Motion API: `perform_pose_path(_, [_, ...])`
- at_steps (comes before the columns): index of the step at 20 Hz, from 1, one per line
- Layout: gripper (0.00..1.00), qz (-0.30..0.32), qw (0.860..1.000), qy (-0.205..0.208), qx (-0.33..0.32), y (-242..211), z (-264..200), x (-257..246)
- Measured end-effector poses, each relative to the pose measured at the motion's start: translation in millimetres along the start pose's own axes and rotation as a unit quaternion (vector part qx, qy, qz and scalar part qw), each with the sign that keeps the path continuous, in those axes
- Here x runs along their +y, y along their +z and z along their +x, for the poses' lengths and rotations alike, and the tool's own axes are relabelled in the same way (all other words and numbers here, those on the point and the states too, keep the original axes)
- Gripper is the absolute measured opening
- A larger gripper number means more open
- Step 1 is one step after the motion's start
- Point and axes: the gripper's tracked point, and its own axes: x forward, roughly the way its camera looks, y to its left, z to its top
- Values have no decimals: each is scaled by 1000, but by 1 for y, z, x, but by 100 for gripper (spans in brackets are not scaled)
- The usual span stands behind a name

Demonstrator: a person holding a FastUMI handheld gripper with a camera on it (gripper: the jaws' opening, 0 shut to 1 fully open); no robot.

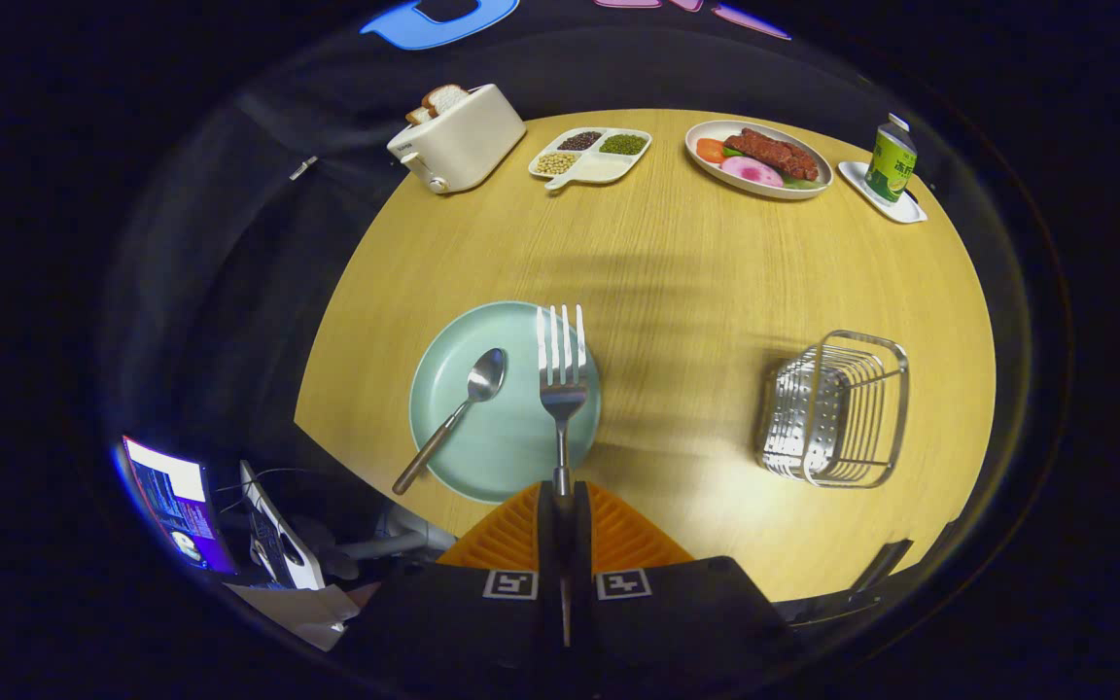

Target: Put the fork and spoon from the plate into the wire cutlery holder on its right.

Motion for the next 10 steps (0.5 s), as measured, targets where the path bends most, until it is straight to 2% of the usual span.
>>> perform_pose_path(5, [7, -32, 997, -39, 64, -19, -43, -75])
perform_pose_path(10, [7, -34, 988, -58, 137, -22, -60, -128])
